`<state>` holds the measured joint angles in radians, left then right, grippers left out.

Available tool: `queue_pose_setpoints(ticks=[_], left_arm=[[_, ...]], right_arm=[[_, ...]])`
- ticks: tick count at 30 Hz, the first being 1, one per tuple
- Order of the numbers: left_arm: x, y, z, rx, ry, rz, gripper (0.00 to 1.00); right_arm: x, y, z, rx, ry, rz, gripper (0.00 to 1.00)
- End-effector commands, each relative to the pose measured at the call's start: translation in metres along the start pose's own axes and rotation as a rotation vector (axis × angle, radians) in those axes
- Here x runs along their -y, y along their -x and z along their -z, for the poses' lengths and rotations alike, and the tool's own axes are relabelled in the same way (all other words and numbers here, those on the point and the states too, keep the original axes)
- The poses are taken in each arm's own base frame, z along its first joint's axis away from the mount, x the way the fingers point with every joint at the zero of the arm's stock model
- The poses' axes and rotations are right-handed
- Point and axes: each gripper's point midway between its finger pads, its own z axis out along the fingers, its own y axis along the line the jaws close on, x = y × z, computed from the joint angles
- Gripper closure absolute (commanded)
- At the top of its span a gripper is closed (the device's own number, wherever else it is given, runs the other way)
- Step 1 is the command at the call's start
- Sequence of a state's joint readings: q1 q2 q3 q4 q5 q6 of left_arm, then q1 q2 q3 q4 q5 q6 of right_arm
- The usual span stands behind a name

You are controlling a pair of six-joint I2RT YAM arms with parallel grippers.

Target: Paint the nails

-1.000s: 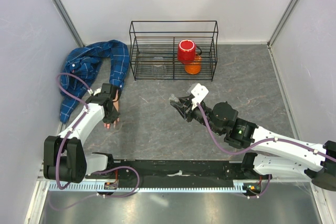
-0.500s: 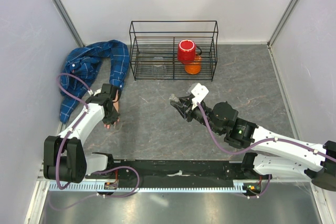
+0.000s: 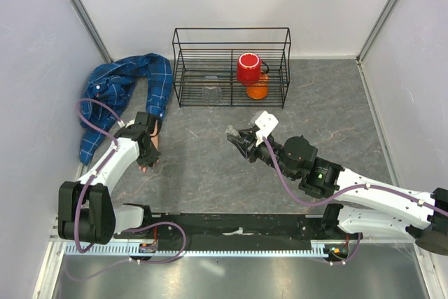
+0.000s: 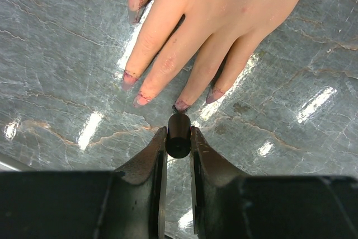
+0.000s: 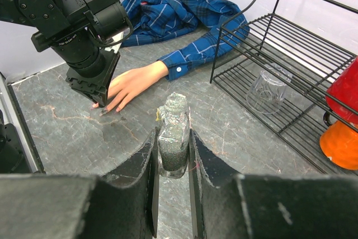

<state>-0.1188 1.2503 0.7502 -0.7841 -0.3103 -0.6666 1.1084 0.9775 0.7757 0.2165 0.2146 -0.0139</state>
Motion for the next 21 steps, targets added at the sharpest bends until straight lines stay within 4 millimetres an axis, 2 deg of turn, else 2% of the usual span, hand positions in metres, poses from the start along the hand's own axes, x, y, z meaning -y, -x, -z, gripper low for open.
queue_pose_setpoints(ticks=[1, 11, 21], left_arm=[[0.0011, -0.0006, 0.0018, -0.007, -0.005, 0.045, 0.98], [0.0003, -0.0037, 0.0016, -0.023, 0.002, 0.051, 0.98], [0.0012, 0.0019, 0.0022, 0.005, -0.005, 0.050, 0.98]], right_arm=[[-0.0017, 0.0217, -0.0002, 0.064, 0.011, -0.024, 1.00], [-0.0020, 0.0204, -0.0005, 0.061, 0.012, -0.023, 1.00], [-0.0023, 0.0204, -0.0005, 0.061, 0.014, -0.023, 1.00]])
